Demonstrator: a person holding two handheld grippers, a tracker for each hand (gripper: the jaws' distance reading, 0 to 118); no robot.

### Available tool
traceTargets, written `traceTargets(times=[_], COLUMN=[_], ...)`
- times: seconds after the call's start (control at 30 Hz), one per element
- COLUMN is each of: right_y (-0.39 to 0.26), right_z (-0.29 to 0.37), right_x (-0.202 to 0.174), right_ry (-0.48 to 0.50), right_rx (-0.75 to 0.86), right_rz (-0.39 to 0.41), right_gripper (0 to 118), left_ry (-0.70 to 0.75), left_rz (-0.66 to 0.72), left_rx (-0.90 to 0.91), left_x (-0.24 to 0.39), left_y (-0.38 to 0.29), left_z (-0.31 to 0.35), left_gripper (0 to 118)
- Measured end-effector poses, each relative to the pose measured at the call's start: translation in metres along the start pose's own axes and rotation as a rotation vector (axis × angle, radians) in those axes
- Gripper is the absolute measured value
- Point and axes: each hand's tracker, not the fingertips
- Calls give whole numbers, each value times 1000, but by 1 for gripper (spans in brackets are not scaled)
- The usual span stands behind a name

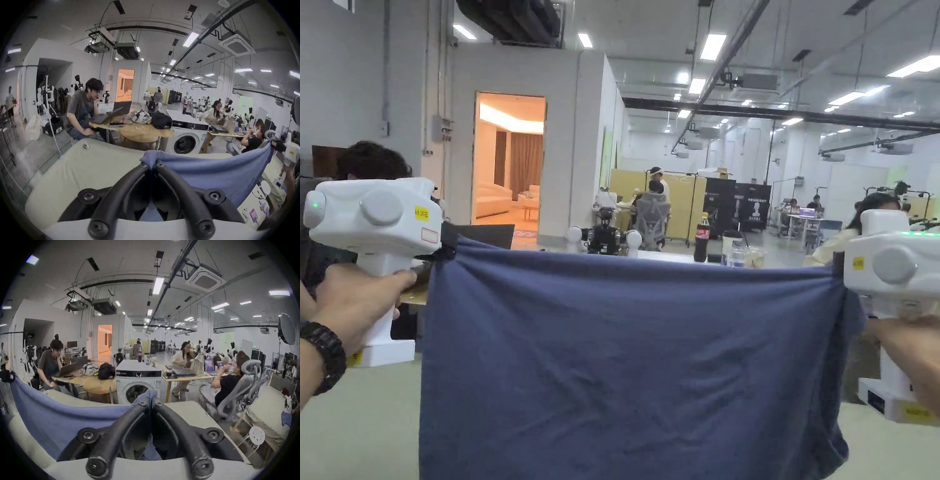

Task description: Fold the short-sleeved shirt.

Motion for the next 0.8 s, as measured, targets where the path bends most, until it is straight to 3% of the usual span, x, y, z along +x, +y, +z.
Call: traceTargets(times=[0.1,0.23,0.33,0.57,0.67,0.8], right_y=[31,56,56,-6,-49,-104], right_z=[0,0,3,10,19,40], right_x=[-5,-3,-4,6,7,19], right_ry=[-27,-24,-44,-38,-40,-51], right_rx=[61,93,107,70,22,-41], right_rz=[44,-3,20,32,83,73], right_gripper=[0,0,0,0,0,0], left_ry=[-14,-22,-11,-22,-36,-65], left_rz=[-1,22,-11,5,19,48], left_rx=[52,84,84,47,8,-38], left_x=[1,4,11,7,3,-3], left_y=[25,43,44,-2,-41,-103], left_z=[7,11,10,-2,-1,16], left_gripper=[0,0,0,0,0,0])
